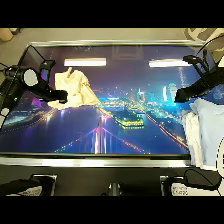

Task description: Fold the shirts.

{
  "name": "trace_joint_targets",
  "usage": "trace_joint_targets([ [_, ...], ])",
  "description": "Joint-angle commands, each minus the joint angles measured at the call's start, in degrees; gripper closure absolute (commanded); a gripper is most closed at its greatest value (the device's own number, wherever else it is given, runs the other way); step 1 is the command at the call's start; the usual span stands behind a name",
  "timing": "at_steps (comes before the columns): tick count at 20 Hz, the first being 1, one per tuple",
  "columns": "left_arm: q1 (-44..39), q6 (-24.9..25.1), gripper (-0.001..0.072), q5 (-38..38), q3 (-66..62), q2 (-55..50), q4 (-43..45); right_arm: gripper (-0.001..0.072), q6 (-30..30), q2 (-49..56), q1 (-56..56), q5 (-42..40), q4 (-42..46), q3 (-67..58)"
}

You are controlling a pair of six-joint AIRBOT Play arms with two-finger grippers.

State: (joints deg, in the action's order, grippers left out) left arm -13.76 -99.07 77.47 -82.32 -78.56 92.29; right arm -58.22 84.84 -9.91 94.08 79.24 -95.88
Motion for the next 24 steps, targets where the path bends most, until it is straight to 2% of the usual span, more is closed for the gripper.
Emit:
trace_joint_targets([
  [1,-0.02,0.0,0.0064,0.0,0.02,-0.02,0.02,0.0039,-0.02,0.04,0.07,0.02,-0.02,0.0],
  [11,-0.02,0.0,0.0064,0.0,0.02,-0.02,0.02,0.0039,-0.02,0.04,0.07,0.02,-0.02,0.0],
  [12,-0.02,0.0,0.0064,0.0,0.02,-0.02,0.02,0.0039,-0.17,0.04,0.07,-2.14,-0.02,0.0],
  [16,-0.04,-0.02,0.0064,-0.96,0.02,-0.13,-0.02,0.0039,-0.48,0.07,0.07,-20.41,-0.02,0.0],
  [21,-0.37,-0.02,0.0065,-10.34,0.02,-1.86,0.0,0.0039,-0.7,0.04,0.07,-33.48,0.44,0.0],
  [24,0.79,-0.07,0.0063,-19.52,-0.76,-4.98,0.9,0.0039,-0.72,0.04,0.07,-37.64,0.15,0.0],
])
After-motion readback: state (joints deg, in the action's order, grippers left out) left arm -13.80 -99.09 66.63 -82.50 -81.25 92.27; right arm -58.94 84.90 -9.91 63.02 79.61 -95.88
